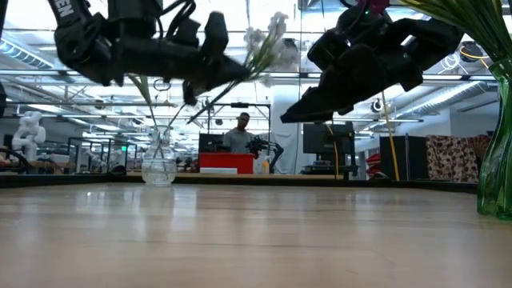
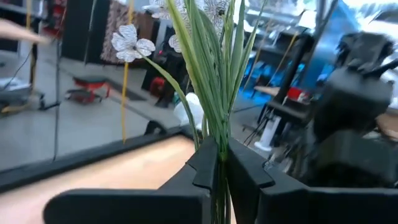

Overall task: Sort flowers into vase by color
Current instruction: Put the white flower into the transparent vase

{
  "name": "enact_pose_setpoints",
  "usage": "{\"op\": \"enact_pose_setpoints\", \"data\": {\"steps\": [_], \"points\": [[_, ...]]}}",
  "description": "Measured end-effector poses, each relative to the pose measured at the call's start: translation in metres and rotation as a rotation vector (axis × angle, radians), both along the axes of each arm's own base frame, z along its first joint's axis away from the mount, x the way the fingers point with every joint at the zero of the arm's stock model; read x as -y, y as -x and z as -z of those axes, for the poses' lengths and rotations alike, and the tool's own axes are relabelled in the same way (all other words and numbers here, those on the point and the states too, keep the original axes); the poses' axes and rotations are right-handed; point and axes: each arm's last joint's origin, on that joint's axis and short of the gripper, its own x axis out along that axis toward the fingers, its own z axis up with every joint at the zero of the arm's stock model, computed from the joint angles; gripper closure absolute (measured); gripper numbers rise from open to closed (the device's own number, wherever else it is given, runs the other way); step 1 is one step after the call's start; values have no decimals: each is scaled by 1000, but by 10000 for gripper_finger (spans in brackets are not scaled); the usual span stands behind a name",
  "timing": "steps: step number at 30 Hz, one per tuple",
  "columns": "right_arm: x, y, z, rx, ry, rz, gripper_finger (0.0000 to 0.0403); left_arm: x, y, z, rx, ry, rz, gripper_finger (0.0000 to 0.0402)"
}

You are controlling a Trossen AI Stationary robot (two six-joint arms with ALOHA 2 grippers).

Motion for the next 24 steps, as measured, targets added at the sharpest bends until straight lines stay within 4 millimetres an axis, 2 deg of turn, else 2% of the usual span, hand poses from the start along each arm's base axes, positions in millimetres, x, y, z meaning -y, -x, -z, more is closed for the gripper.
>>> {"op": "enact_pose_setpoints", "data": {"steps": [13,24], "points": [[-1,-4,-11,122,20,-7,211,21,-31,-56,145,-108,43,372],[3,-9,-46,496,19,-36,211,28,-36,-71,180,-157,86,372]]}}
